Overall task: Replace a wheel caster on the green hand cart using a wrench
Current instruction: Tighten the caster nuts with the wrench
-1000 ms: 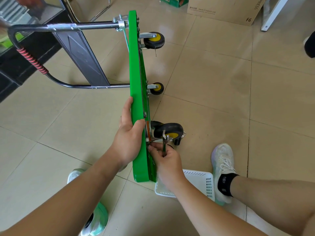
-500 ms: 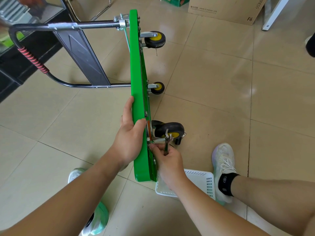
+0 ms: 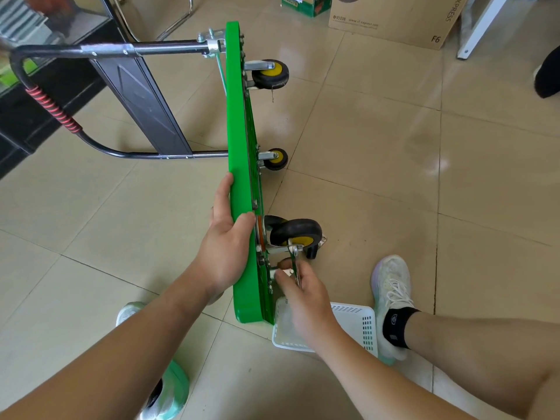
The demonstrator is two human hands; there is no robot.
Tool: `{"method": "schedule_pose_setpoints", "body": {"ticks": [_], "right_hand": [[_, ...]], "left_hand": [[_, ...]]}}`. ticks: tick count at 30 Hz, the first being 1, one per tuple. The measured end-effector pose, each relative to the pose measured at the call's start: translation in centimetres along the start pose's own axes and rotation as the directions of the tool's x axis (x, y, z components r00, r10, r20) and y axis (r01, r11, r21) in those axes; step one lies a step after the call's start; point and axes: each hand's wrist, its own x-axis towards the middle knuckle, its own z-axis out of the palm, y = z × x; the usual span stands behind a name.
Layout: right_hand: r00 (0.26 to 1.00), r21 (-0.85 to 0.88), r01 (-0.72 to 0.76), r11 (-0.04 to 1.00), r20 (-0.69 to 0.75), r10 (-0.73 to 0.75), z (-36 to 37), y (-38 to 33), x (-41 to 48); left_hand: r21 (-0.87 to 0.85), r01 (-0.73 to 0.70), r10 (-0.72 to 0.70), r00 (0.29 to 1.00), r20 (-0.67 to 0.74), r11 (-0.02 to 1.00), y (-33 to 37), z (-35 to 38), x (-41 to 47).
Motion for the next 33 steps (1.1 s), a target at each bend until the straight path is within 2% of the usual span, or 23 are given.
{"method": "schedule_pose_setpoints", "body": {"ticks": [2,6,10,20,28,31,33], "right_hand": [[0.999,0.015,-0.013,1.000,0.036,0.013,-1.1,1.0,-0.7],[0.994,-0.145,-0.045,0.988,0.092,0.059,-2.0,3.1,-1.4],[0.988,-0.231,-0.056,0.971,0.129,0.087,-0.8,4.3,-0.8],[0.988,-0.010,-0.113,0.994,0.107,0.113,1.5,4.6,0.2],[0.978,-0.095,-0.183,0.978,0.084,0.191,0.9,2.9,-1.3],[0.964,-0.044,-0.247,0.968,0.092,0.250,0.7,1.4,-2.2],[0.938,0.049,-0.329,0.943,0.130,0.320,0.7,-0.1,-3.0]], "left_hand": [[-0.001,0.000,0.000,1.000,0.006,1.000,0.1,0.0,-0.1],[-0.012,0.000,0.000,1.000,0.019,1.000,0.1,-0.1,-0.2],[-0.009,-0.009,0.010,1.000,0.022,1.000,0.0,-0.1,-0.1],[-0.005,-0.026,0.026,0.999,0.025,1.000,-0.4,-0.2,0.1],[-0.004,-0.031,0.031,0.999,0.019,1.000,-0.4,-0.1,0.2],[-0.001,-0.022,0.022,1.000,0.018,1.000,-0.3,-0.1,0.2],[0.004,-0.014,0.014,1.000,0.015,1.000,-0.3,-0.2,0.2]]}}
